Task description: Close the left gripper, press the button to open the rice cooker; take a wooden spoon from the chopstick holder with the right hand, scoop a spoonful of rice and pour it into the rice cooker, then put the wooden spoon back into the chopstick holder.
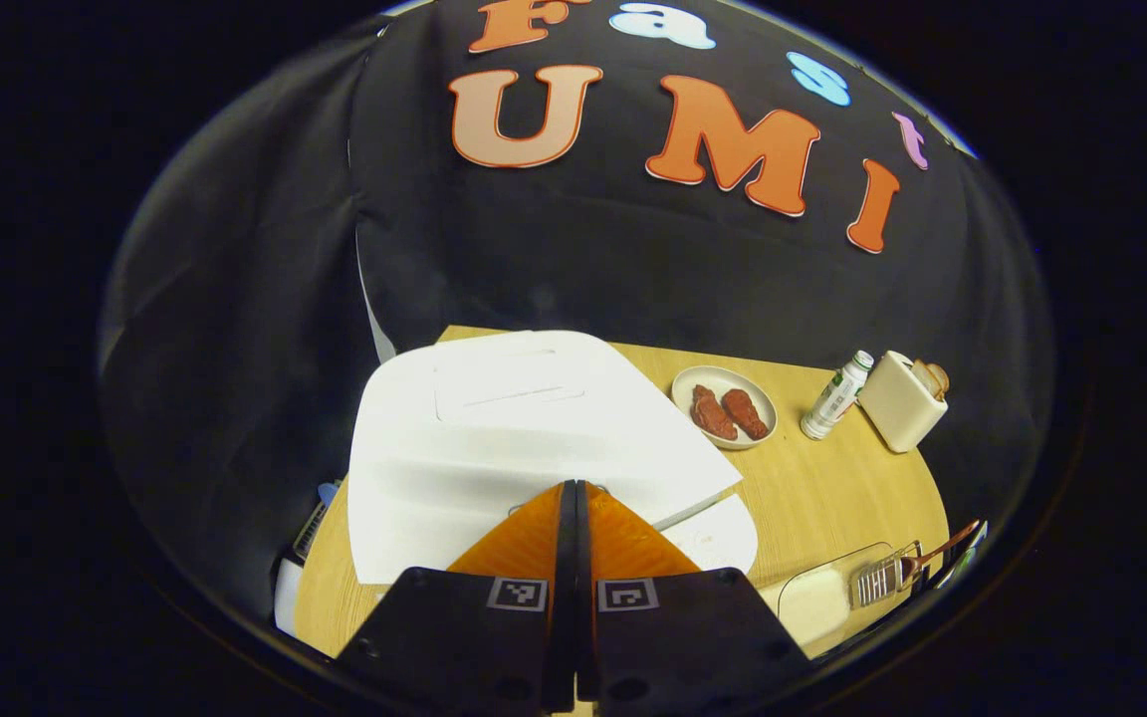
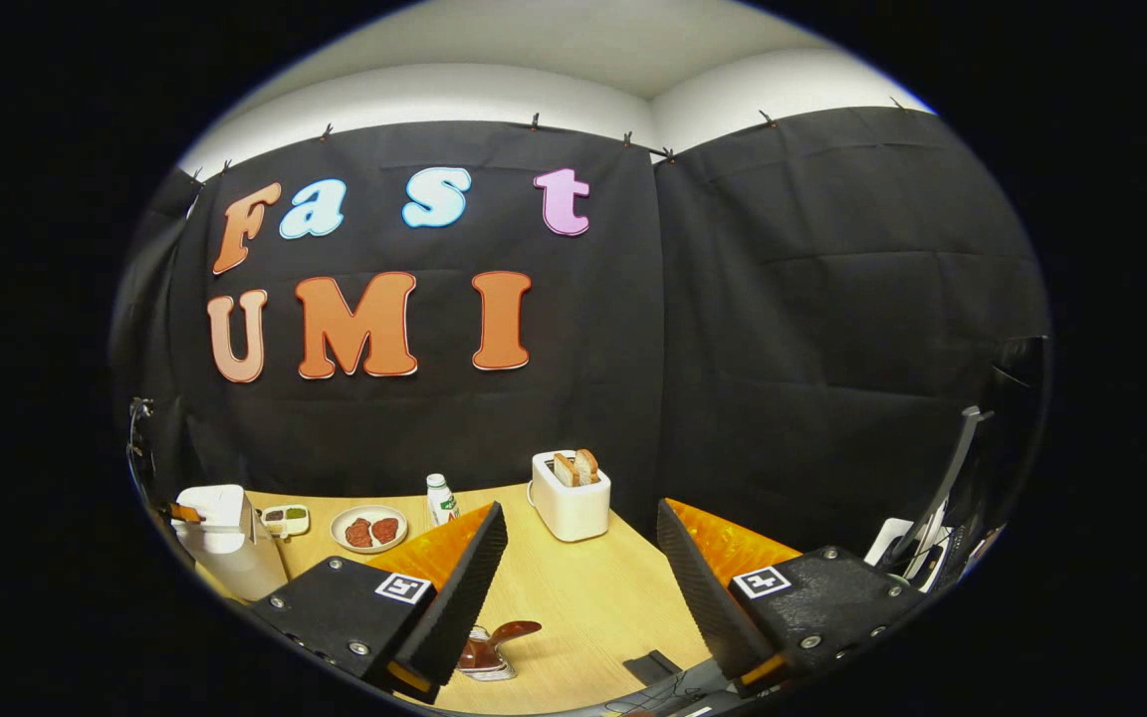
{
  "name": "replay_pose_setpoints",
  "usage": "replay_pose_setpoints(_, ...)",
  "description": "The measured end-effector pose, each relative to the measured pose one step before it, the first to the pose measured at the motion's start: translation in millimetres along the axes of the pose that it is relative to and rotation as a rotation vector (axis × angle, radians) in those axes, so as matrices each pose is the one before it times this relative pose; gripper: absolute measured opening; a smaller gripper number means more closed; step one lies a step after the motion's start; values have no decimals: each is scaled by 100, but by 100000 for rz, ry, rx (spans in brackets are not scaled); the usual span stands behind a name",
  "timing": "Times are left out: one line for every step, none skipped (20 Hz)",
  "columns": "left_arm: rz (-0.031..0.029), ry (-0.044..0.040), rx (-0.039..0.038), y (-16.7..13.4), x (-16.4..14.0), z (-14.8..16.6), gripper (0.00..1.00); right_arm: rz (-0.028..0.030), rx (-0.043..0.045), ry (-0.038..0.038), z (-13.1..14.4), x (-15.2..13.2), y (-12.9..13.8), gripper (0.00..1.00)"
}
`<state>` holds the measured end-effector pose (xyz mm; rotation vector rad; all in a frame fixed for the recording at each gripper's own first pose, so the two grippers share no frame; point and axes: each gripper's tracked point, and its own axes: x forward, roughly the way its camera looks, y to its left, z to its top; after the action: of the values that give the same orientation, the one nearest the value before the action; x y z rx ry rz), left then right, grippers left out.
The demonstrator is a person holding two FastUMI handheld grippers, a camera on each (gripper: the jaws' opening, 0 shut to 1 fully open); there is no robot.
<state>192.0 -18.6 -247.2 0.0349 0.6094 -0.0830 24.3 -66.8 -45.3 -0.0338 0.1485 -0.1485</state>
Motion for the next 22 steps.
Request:
replay_pose_setpoints(2076,-4568,3109,256,-1130,1921,5,302,599,-817,263,-303,-58,95)
replay_pose_setpoints(2206,-5533,2886,435,-1349,2099,5,212,574,-636,115,-209,-17,94)
replay_pose_setpoints(1685,-5538,2391,298,-1159,2089,5,288,565,-631,224,-191,-23,94)
replay_pose_setpoints(755,-4146,1348,169,-1341,1706,5,381,545,-645,135,-172,72,94)
replay_pose_setpoints(829,-4076,154,411,-1748,1590,5,392,443,-684,203,-209,31,95)
replay_pose_setpoints(446,-3915,-660,299,-1430,1517,5,459,299,-657,93,-182,-8,94)
replay_pose_setpoints(727,-4232,-1666,301,-1468,1157,5,523,141,-461,103,-127,152,95)
replay_pose_setpoints(581,-4316,-2065,323,-1293,1299,5,574,81,-273,-105,-93,98,95)
replay_pose_setpoints(582,-3744,-1929,335,-1350,1047,5,634,81,-156,-90,-57,192,95)
replay_pose_setpoints(639,-3116,-1186,492,-1310,1044,5,748,222,-111,-145,-27,100,95)
replay_pose_setpoints(1247,-3167,-515,743,-1119,883,5,782,460,-78,-185,47,195,95)
replay_pose_setpoints(1467,-2602,-671,633,-1110,834,5,1032,605,-242,-328,8,175,95)
replay_pose_setpoints(1690,-2227,-401,674,-1038,583,5,1032,828,-226,-253,150,307,95)
replay_pose_setpoints(1838,-1850,-273,791,-870,576,5,1125,1280,343,-568,266,258,94)
replay_pose_setpoints(2203,-1323,-23,766,-775,315,5,1245,1697,1425,-843,277,285,94)
replay_pose_setpoints(2346,-622,436,865,-657,239,5,1578,1823,994,-922,316,302,95)
replay_pose_setpoints(1777,-216,200,839,-620,107,5,1353,2033,995,-872,470,202,95)
replay_pose_setpoints(1534,400,88,588,-699,-74,7,1145,1788,861,-916,455,165,95)
replay_pose_setpoints(1366,433,-507,655,-388,-114,5,849,1839,1565,-1163,621,92,95)
replay_pose_setpoints(435,675,-1099,281,-83,-363,5,349,1400,2540,-1441,562,-35,94)
replay_pose_setpoints(480,519,-1493,423,-728,-243,8,125,1129,2494,-1510,623,-63,94)
replay_pose_setpoints(-397,-379,-1735,144,-392,-60,8,-143,614,2373,-1264,795,-80,94)
